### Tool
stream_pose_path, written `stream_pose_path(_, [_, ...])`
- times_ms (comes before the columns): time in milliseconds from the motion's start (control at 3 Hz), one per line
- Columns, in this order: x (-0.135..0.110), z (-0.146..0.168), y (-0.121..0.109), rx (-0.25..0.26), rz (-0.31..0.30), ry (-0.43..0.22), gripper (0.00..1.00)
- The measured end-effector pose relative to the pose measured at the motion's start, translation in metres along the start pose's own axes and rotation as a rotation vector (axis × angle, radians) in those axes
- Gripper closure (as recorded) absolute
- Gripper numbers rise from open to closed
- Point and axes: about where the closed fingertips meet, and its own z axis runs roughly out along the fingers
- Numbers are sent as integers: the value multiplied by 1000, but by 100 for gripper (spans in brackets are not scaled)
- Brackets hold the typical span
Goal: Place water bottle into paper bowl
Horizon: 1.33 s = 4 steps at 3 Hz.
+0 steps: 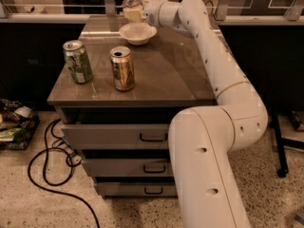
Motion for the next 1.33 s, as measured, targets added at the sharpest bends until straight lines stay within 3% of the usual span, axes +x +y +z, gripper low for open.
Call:
stream_pose_path(1000, [23,-4,-6,41,117,-58,100])
stream_pose_path(1333, [23,-2,-4,37,122,-57,84])
